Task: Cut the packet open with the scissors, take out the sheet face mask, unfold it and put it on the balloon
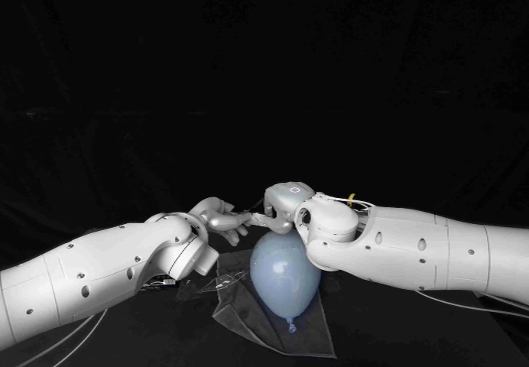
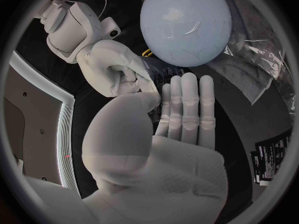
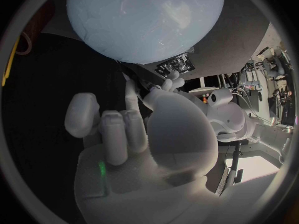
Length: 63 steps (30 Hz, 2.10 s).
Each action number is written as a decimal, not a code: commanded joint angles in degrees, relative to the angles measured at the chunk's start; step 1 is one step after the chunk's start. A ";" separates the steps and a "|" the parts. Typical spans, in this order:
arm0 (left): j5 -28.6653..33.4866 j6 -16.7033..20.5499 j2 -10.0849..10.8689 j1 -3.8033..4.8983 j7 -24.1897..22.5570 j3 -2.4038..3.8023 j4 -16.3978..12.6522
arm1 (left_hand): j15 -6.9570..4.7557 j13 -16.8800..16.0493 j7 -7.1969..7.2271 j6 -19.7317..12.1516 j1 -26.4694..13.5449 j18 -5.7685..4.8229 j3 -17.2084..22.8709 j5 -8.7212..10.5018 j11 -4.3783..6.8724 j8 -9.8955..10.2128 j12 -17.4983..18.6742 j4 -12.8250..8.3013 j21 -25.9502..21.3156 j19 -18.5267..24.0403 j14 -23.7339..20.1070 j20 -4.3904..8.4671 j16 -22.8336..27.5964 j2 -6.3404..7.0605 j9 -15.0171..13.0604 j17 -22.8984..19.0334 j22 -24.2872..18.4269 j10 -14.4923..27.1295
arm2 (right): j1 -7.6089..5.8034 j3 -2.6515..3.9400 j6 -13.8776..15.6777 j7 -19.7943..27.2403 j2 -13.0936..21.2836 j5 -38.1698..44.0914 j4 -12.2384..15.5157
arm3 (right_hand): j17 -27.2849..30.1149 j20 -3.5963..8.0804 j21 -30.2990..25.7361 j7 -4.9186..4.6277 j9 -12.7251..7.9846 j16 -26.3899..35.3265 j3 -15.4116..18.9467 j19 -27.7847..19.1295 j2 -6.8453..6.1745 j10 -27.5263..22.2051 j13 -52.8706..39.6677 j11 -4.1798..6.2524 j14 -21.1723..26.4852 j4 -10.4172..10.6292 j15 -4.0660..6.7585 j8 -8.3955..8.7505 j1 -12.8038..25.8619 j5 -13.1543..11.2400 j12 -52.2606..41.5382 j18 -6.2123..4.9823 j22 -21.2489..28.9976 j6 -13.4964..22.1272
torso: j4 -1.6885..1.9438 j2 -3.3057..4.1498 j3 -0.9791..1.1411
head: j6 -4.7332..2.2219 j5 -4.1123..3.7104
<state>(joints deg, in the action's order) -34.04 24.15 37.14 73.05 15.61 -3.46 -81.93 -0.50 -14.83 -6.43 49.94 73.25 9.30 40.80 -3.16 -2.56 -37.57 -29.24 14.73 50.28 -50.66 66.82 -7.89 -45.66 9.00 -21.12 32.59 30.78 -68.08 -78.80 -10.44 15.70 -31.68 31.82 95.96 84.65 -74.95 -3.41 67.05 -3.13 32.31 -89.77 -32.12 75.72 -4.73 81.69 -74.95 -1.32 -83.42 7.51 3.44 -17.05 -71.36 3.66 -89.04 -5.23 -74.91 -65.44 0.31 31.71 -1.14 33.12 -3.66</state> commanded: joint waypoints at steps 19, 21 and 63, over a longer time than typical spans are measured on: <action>2.83 1.23 -0.06 0.09 -1.87 0.06 0.16 | -0.70 1.46 0.40 1.58 -1.23 1.22 10.71 0.30 0.64 -1.57 2.31 -8.45 4.12 0.24 2.73 1.66 0.85 -0.13 -0.46 -0.39 2.42 -4.20 | 0.09 0.04 4.37 4.70 0.47 -5.09 -0.49 | -13.54 -0.46 -9.77 -1.91 -1.23 0.34 -3.78 -5.99 -3.92 6.07 -9.35 0.72 -6.12 -3.91 -0.79 3.05 5.82 -0.94 6.78 -1.87 1.51 6.07 | -0.03 -0.02 -0.03 | 0.21 0.67; 3.31 1.37 -0.15 0.09 -1.98 0.06 0.32 | -1.05 1.57 0.64 2.34 -2.05 1.22 12.72 0.21 0.92 -1.66 2.52 -10.22 5.80 0.26 3.50 2.27 0.73 0.80 -0.54 -0.24 3.46 -5.08 | 0.07 0.04 6.51 7.21 0.70 -6.40 -0.46 | -9.66 -1.17 -16.12 -3.72 -2.11 1.99 -1.16 -10.40 -6.16 4.39 -6.61 -0.87 -4.65 -2.96 -2.27 5.06 7.09 -0.89 10.80 -2.77 4.51 9.02 | -0.01 -0.02 -0.03 | 0.27 0.86; 7.87 2.33 -1.51 0.52 -1.36 0.07 2.84 | -3.24 0.54 2.99 7.50 -14.23 1.29 17.06 -20.57 3.19 -2.69 2.28 -19.29 14.59 0.96 8.47 4.93 -0.22 3.17 -2.16 2.22 8.38 -10.88 | 0.44 -0.08 12.78 21.10 7.20 -3.96 8.33 | -15.05 -1.78 -9.17 -3.58 -3.81 -0.23 1.12 -4.59 -2.58 7.51 -13.39 -0.81 -6.58 -7.16 -2.37 6.93 -5.56 4.54 1.30 -1.52 -0.81 5.03 | 0.08 0.11 -0.10 | 0.54 3.96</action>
<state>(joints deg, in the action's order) -26.56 26.54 35.80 73.43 14.68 -3.47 -78.96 -3.64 -14.25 -3.39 56.92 59.16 9.66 50.42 -23.53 0.61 -39.90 -26.61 3.24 64.55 -49.76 74.96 -3.27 -45.52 12.61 -23.23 34.74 39.11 -78.65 -78.49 -10.51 31.92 -8.88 39.32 88.86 93.35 -74.91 -5.34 57.58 -6.74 28.54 -89.80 -31.06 70.72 -7.46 83.86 -74.94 -2.45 -83.62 0.64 0.43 -9.96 -76.53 7.97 -87.55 -7.48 -74.95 -60.20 0.34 31.78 -1.22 33.56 0.24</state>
